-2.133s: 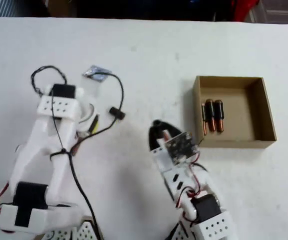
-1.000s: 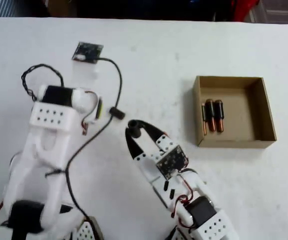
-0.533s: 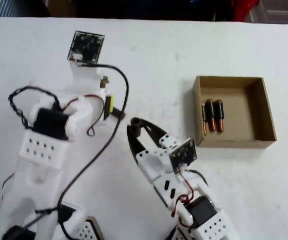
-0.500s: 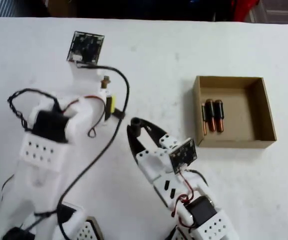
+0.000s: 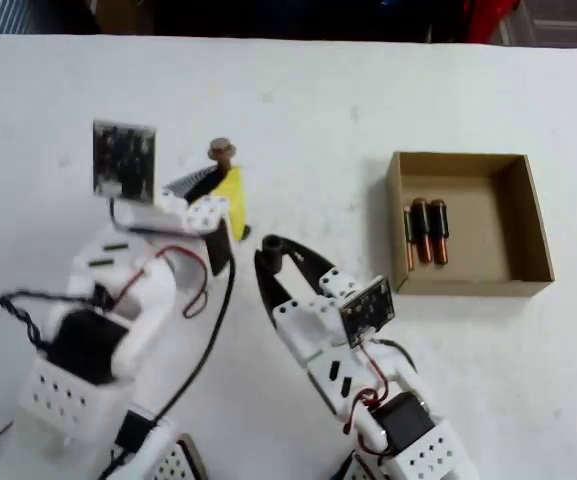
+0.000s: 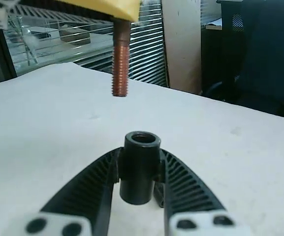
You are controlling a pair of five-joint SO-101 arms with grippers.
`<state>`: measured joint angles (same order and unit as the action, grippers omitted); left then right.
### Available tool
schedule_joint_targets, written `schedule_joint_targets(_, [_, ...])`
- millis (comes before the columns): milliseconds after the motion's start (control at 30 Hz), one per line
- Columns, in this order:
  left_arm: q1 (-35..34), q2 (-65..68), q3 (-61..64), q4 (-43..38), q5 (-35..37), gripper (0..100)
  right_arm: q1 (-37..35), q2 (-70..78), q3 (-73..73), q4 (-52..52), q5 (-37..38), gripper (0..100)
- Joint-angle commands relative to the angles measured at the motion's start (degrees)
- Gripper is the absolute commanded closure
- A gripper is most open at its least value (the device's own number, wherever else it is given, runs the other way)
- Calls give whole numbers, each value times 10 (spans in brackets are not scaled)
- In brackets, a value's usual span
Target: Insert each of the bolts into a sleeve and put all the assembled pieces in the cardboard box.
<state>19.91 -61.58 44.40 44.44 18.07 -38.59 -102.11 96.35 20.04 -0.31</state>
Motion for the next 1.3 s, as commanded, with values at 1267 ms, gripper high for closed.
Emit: schedule_joint_targets(1267, [76,-149,179,-115,-5,978,1,-10,5,-4,112,981])
